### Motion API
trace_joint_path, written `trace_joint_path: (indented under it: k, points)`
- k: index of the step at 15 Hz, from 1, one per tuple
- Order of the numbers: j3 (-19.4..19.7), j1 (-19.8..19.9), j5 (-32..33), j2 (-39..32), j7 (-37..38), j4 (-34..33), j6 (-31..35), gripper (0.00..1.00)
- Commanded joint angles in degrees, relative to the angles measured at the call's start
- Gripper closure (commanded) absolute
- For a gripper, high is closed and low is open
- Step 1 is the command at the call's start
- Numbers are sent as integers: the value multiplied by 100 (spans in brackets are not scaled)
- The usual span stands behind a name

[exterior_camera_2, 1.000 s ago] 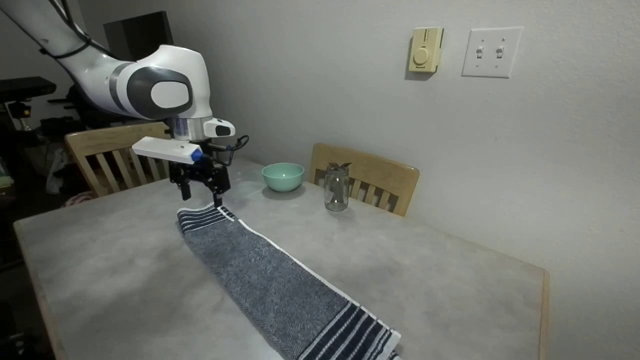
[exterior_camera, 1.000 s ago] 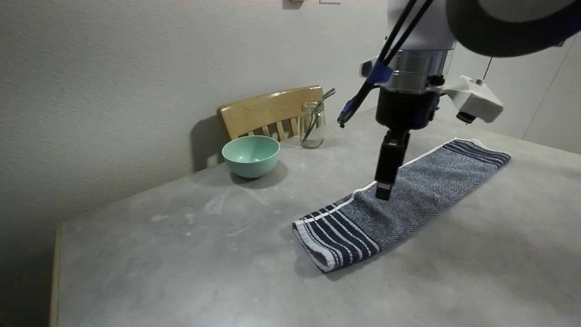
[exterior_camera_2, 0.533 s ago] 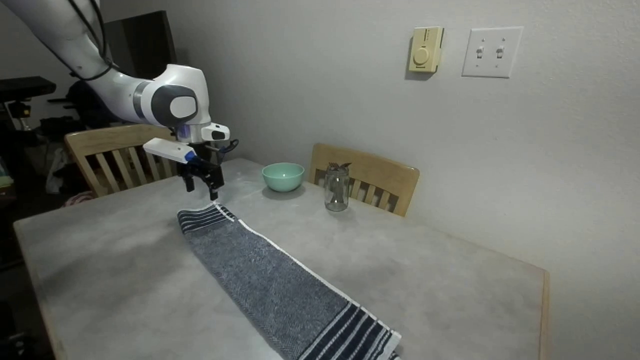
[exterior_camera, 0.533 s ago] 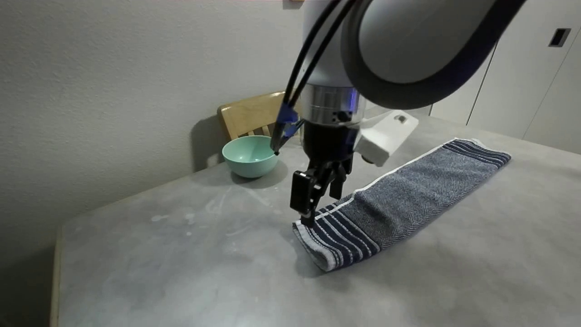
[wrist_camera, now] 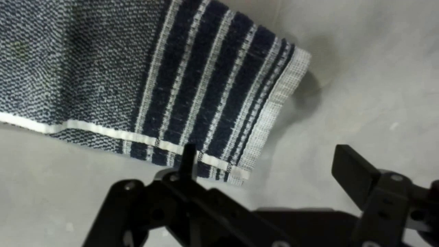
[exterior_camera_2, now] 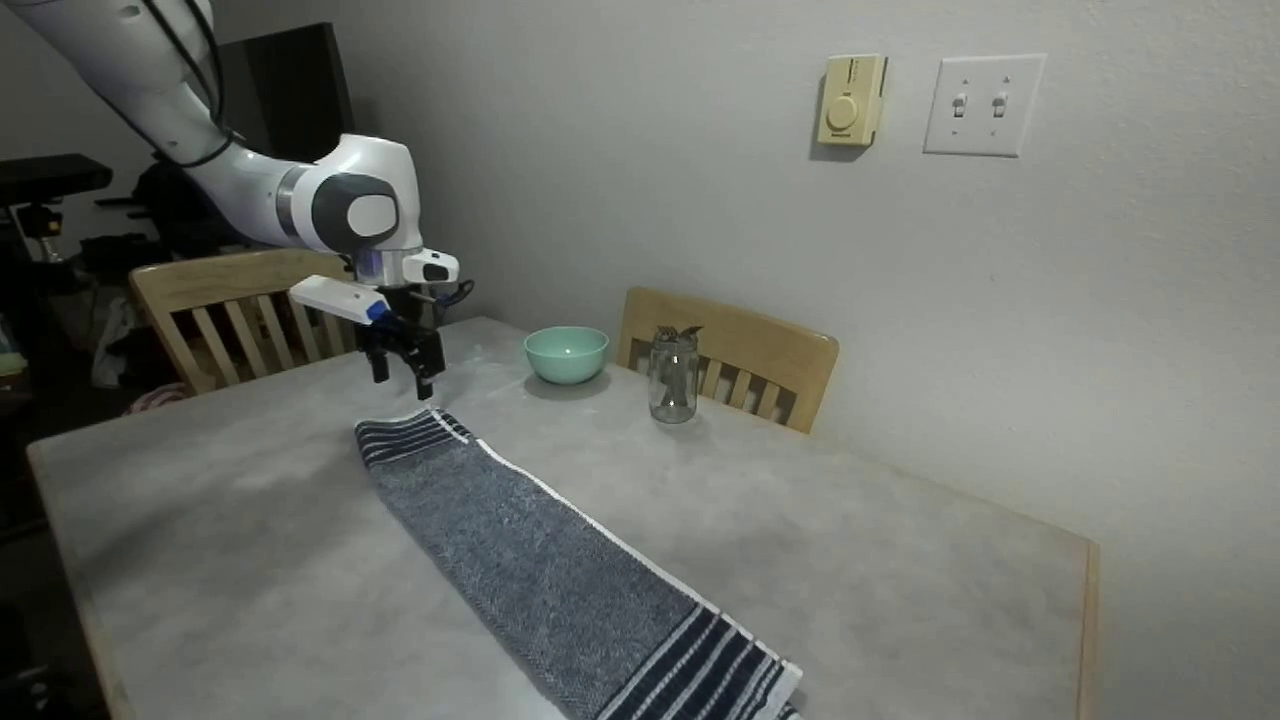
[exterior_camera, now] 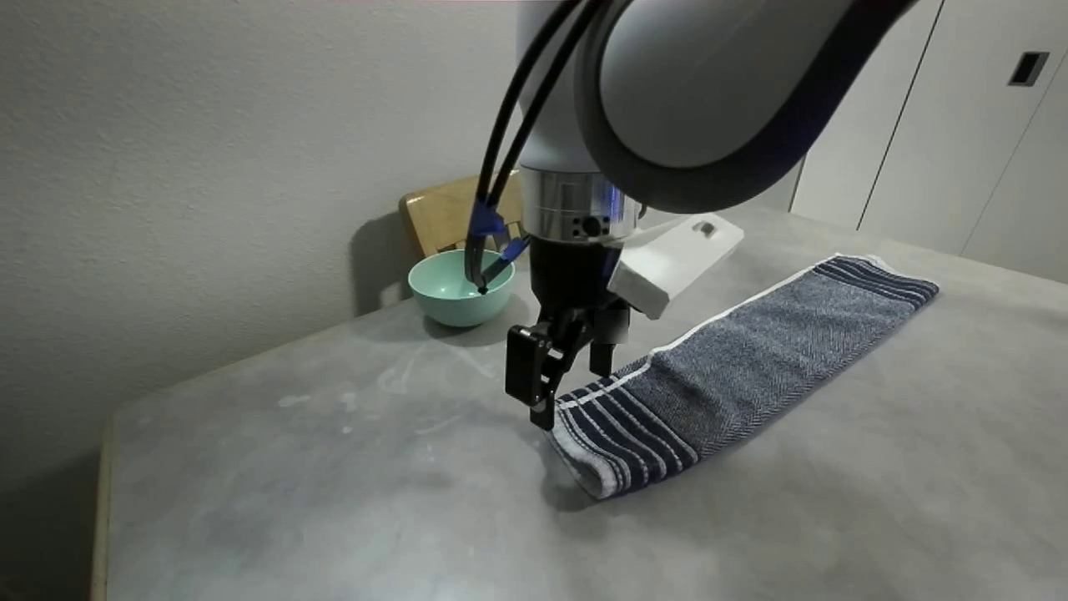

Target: Unfold the towel once

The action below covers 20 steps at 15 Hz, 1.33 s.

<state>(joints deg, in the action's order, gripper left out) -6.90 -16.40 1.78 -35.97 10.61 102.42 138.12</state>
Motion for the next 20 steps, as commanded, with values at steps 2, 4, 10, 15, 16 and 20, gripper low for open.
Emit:
trace_joint_path:
  k: [2, 4, 10, 15, 16, 20]
  points:
    - [400, -616, 370, -214, 1298, -544, -956, 0]
    - [525, -868, 572, -348, 1899, -812, -1330, 0]
    - [616, -1088, 790, -855, 2646, -1525, -2061, 0]
    - [694, -1050, 825, -1285, 2818, -1820, -2001, 0]
    - [721, -1065, 833, -1364, 2848, -1886, -2021, 0]
    - [757, -1092, 824, -1587, 2938, -2143, -2168, 3]
